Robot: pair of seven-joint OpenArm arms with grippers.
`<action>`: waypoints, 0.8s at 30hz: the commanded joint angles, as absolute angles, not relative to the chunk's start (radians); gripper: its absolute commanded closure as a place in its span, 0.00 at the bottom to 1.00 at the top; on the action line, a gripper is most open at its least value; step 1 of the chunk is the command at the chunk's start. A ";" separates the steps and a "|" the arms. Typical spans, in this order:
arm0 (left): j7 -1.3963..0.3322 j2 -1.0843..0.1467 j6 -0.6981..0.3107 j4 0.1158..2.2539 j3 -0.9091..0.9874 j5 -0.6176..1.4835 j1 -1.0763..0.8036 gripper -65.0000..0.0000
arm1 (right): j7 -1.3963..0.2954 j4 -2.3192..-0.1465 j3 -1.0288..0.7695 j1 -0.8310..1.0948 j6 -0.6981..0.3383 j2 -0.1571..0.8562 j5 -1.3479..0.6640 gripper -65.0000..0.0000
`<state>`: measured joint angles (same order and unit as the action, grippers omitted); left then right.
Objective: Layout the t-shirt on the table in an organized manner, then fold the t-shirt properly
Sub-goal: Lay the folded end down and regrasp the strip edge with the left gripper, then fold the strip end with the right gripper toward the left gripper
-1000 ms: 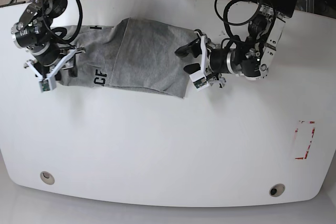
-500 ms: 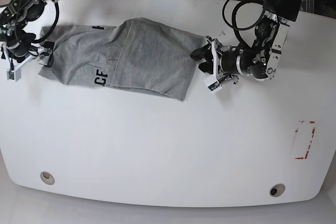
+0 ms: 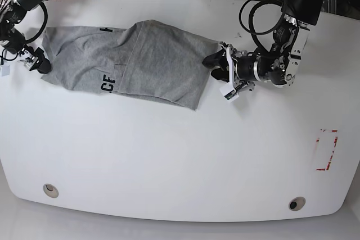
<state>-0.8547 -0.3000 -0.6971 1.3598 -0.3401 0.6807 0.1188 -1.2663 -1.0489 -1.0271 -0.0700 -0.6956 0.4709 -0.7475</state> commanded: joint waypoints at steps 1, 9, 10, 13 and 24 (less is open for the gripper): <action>-0.852 -0.306 -0.698 1.369 -0.332 0.684 0.134 0.61 | -1.253 -1.035 -1.009 -0.065 -0.698 0.487 -0.806 0.00; -0.852 -0.306 -0.698 1.369 -0.332 0.684 0.134 0.61 | -1.253 -1.049 -0.937 -0.035 -0.698 0.409 -0.868 0.00; -0.852 -0.306 -0.698 1.369 -0.332 0.684 0.134 0.61 | -1.253 -1.058 -0.931 -0.025 -0.698 0.397 -0.868 0.00; -0.852 -0.306 -0.698 1.371 -0.332 0.684 0.134 0.61 | -1.253 -1.081 -0.920 -0.015 -0.698 0.355 -0.868 0.00; -0.852 -0.303 -0.698 1.372 -0.332 0.684 0.136 0.61 | -1.251 -1.213 -0.868 0.025 -0.698 0.278 -0.863 0.13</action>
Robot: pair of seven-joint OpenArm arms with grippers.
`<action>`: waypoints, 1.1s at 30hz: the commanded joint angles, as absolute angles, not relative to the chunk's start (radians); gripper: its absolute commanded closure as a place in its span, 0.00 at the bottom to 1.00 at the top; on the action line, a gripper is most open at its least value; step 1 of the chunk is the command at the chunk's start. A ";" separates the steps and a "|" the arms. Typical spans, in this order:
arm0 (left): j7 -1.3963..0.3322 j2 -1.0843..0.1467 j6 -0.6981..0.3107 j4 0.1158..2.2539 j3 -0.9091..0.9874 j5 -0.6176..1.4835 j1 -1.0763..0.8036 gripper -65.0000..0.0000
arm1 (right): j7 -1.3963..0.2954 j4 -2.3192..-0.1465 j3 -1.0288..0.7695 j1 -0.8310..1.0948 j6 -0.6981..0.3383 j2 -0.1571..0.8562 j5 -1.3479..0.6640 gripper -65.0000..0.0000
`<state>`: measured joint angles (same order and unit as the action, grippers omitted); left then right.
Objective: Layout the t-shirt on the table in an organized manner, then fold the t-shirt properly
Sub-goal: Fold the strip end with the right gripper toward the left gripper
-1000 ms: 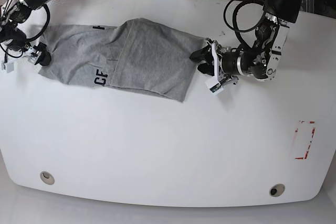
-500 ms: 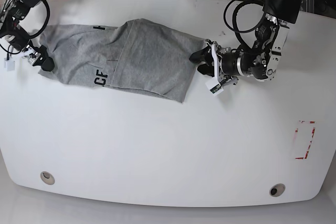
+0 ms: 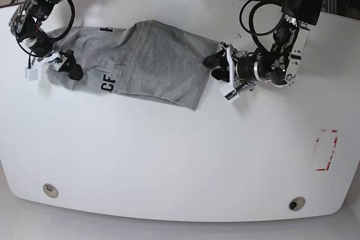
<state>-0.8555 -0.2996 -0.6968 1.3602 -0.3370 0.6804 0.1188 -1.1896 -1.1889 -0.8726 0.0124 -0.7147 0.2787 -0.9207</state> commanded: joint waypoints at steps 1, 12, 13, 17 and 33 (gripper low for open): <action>-0.852 -0.303 -0.698 1.372 -0.332 0.684 0.136 0.61 | -1.251 -1.218 -0.866 0.027 -0.698 0.277 -0.863 0.21; -0.852 -0.283 -0.662 1.372 -0.338 0.684 0.134 0.61 | -1.254 -1.268 -0.865 0.053 -0.698 0.317 -0.862 0.90; -0.854 -0.272 -0.636 1.372 -0.338 0.684 0.133 0.61 | -1.254 -1.300 -0.863 0.061 -0.698 0.323 -0.862 0.89; -0.854 -0.255 -0.587 1.369 -0.343 0.684 0.133 0.61 | -1.260 -1.428 -0.828 0.091 -0.698 0.325 -0.866 0.88; -0.855 -0.137 -0.582 1.368 -0.441 0.682 0.133 0.61 | -1.396 -1.868 -0.802 0.125 -0.698 0.282 -0.868 0.88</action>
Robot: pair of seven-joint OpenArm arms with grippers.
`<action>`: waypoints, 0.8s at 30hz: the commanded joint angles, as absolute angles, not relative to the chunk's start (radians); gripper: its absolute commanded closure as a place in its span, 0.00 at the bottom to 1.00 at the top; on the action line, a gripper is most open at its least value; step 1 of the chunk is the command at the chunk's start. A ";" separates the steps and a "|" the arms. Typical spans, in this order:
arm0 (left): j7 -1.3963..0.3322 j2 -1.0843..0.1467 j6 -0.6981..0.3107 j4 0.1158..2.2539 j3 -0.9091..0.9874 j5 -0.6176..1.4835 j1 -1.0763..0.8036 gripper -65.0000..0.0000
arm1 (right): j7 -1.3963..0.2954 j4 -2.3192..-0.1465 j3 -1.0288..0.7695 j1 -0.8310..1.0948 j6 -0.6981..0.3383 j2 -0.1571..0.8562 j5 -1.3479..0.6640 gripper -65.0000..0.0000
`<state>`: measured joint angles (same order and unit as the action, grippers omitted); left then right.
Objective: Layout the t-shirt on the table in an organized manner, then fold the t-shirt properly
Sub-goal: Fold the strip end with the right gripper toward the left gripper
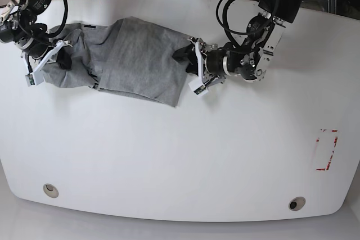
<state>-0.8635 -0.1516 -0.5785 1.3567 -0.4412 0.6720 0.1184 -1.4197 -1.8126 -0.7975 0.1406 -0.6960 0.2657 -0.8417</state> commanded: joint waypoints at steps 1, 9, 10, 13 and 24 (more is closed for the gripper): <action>-0.855 -0.130 -0.582 1.368 -0.441 0.682 0.133 0.61 | -1.396 -1.882 -0.800 0.120 -0.698 0.272 -0.868 0.88; -0.855 -0.084 -0.496 1.366 -0.452 0.682 0.130 0.61 | -1.396 -1.952 -0.727 0.110 -0.698 0.216 -0.868 0.88; -0.855 -0.082 -0.489 1.366 -0.460 0.682 0.130 0.61 | -1.396 -1.952 -0.711 0.105 -0.698 0.214 -0.868 0.88; -0.854 -0.074 -0.476 1.366 -0.489 0.682 0.133 0.61 | -1.396 -1.952 -0.673 0.099 -0.698 0.208 -0.868 0.88; -0.852 -0.039 -0.476 1.366 -0.515 0.682 0.131 0.61 | -1.396 -1.949 -0.616 0.059 -0.698 0.120 -0.863 0.88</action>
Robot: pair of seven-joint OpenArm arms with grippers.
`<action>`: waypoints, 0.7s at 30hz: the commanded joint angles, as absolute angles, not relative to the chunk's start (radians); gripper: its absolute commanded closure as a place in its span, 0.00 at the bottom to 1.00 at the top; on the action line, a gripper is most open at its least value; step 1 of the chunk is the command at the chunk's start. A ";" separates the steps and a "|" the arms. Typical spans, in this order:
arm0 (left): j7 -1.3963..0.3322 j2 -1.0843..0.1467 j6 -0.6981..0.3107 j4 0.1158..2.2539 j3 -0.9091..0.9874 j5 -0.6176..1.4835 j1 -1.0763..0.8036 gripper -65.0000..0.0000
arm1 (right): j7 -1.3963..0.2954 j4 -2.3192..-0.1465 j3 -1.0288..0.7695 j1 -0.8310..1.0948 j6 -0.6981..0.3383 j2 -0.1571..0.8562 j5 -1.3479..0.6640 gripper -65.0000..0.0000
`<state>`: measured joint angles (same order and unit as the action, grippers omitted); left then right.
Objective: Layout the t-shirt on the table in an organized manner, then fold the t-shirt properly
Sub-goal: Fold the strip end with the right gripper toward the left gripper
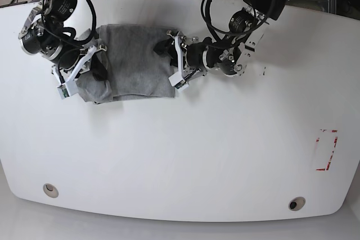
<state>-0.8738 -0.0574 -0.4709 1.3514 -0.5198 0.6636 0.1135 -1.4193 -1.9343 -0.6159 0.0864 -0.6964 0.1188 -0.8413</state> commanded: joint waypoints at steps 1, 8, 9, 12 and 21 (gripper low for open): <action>-0.852 -0.038 -0.476 1.366 -0.515 0.682 0.131 0.61 | -1.396 -1.949 -0.615 0.058 -0.698 0.116 -0.863 0.88; -0.852 -0.038 -0.476 1.366 -0.516 0.682 0.131 0.61 | -1.396 -1.948 -0.553 0.038 -0.698 0.091 -0.860 0.88; -0.852 -0.038 -0.476 1.366 -0.516 0.682 0.131 0.61 | -1.396 -1.948 -0.544 0.038 -0.698 0.088 -0.860 0.88; -0.852 -0.038 -0.476 1.366 -0.515 0.682 0.131 0.61 | -1.396 -1.948 -0.529 0.038 -0.698 0.076 -0.860 0.87; -0.851 -0.038 -0.475 1.366 -0.513 0.684 0.131 0.61 | -1.396 -1.946 -0.475 0.038 -0.698 0.058 -0.862 0.65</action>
